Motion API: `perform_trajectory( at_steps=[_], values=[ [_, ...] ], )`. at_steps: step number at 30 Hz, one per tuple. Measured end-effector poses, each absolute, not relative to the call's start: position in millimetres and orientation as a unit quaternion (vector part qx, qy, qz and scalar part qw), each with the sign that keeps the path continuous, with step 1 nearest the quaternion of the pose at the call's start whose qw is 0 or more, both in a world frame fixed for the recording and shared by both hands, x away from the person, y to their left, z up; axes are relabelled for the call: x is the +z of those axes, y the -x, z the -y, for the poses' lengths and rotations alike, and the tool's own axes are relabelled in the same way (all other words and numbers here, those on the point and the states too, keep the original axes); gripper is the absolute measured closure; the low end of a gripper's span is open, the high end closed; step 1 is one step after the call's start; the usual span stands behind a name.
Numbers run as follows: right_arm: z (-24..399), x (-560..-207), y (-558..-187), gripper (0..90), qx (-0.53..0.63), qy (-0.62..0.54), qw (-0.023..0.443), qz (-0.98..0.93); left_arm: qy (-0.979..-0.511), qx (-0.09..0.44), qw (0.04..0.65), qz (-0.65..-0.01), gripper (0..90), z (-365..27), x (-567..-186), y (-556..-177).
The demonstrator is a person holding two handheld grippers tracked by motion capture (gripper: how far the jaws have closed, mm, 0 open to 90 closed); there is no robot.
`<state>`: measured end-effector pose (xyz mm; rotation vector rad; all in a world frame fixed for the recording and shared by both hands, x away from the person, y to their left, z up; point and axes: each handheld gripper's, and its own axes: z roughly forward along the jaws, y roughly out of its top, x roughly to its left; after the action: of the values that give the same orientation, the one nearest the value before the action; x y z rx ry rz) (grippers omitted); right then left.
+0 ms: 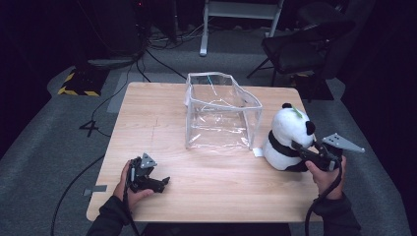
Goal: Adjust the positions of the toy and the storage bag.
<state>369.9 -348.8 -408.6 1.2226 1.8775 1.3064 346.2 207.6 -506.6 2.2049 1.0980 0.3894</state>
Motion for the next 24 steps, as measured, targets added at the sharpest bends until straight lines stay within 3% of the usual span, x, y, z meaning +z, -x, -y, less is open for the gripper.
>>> perform_trajectory(
  at_steps=[5, 24],
  values=[
    [362.2, -408.1, -365.7, 49.8, 0.508, -0.455, 0.257, -0.685, -0.838, 0.148, 0.318, -0.417, 0.5, -207.7, -506.6, -346.3],
    [367.3, -390.5, -351.5, 49.8, 0.535, -0.432, 0.276, -0.672, -0.839, 0.148, 0.319, -0.415, 0.5, -207.8, -506.6, -346.7]
  ],
)
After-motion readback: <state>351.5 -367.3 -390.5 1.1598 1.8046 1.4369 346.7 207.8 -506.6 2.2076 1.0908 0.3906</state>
